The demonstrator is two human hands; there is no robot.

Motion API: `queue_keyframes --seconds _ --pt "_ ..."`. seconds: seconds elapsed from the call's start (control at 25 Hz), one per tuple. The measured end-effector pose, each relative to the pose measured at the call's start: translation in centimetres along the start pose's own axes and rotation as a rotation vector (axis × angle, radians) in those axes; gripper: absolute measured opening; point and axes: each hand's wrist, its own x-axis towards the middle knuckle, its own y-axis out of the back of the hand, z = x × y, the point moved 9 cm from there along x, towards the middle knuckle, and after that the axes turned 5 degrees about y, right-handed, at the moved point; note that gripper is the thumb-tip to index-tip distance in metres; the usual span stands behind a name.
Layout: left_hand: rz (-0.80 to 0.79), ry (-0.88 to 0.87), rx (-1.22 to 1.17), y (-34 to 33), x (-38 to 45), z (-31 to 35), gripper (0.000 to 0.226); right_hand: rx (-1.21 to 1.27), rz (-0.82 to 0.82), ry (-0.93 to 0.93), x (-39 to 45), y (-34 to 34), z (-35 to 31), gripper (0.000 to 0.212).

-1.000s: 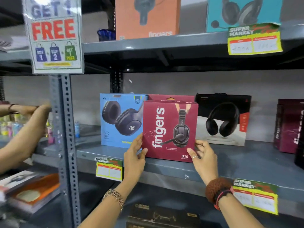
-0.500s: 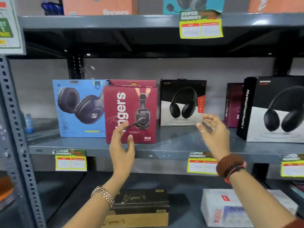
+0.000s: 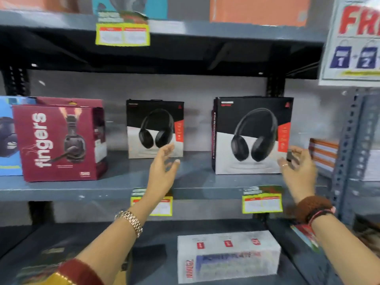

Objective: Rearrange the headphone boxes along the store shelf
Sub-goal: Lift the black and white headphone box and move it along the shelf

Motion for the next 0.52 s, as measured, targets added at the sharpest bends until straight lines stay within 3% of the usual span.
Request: queue_keyframes --seconds 0.24,0.44,0.52 --pt "-0.176 0.331 0.112 -10.2 1.3 -2.1 0.056 -0.005 -0.170 -0.207 4.4 -0.6 7.1 0.057" --pt "-0.332 0.474 0.139 -13.5 2.7 -3.5 0.082 0.007 -0.204 -0.290 4.9 -2.8 8.6 0.046" --pt "-0.408 0.435 0.145 -14.3 2.9 -3.5 0.075 -0.009 -0.218 -0.252 5.0 -3.0 8.3 0.040"
